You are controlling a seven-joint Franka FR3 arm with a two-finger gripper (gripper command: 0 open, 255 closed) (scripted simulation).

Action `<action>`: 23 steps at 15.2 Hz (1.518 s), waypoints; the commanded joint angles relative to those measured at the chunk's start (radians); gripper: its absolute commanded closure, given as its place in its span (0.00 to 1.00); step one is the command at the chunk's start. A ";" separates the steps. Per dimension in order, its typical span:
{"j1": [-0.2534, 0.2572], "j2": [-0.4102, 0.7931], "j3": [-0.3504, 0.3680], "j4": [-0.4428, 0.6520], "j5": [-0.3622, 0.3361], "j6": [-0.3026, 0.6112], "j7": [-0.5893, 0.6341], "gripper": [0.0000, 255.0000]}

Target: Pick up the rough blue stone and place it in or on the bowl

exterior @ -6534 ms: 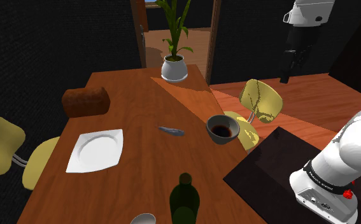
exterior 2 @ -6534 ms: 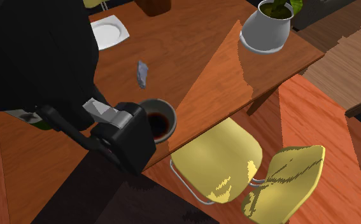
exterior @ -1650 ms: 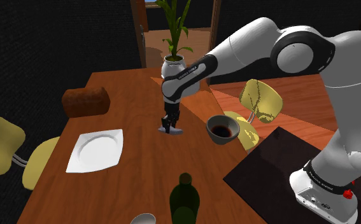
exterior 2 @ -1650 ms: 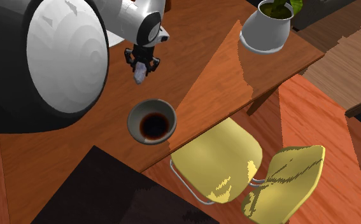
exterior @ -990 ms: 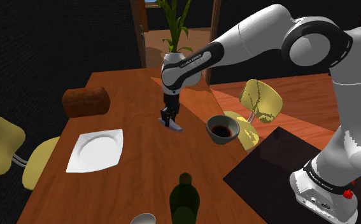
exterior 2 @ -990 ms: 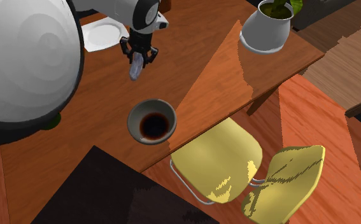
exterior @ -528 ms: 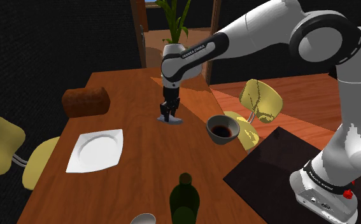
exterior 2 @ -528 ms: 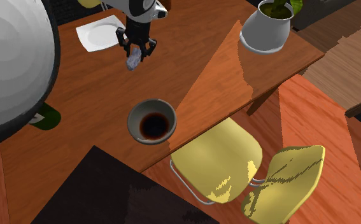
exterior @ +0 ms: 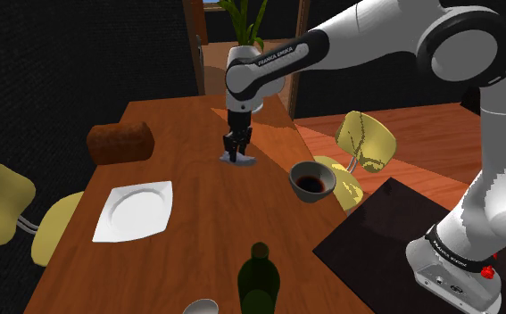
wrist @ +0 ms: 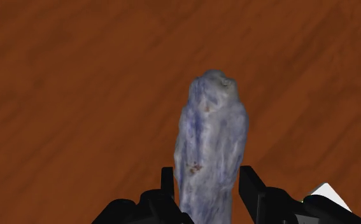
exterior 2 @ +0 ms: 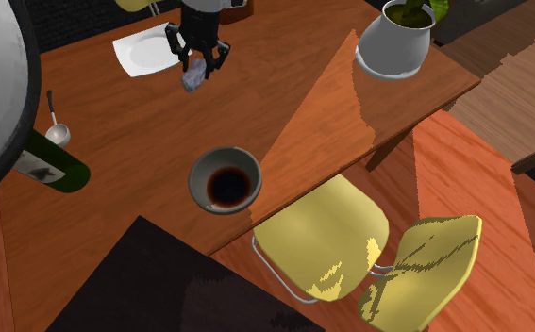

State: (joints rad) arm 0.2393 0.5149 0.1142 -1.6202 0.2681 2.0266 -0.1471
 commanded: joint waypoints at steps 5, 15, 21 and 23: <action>-0.019 -0.094 -0.003 -0.097 0.010 -0.004 -0.022 1.00; -0.100 -0.421 -0.039 -0.552 0.055 0.086 -0.184 1.00; -0.145 -0.601 -0.083 -0.767 0.053 0.097 -0.279 1.00; -0.165 -0.668 -0.104 -0.841 0.044 0.093 -0.314 1.00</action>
State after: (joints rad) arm 0.0843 -0.1107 0.0211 -2.4164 0.3159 2.1226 -0.4423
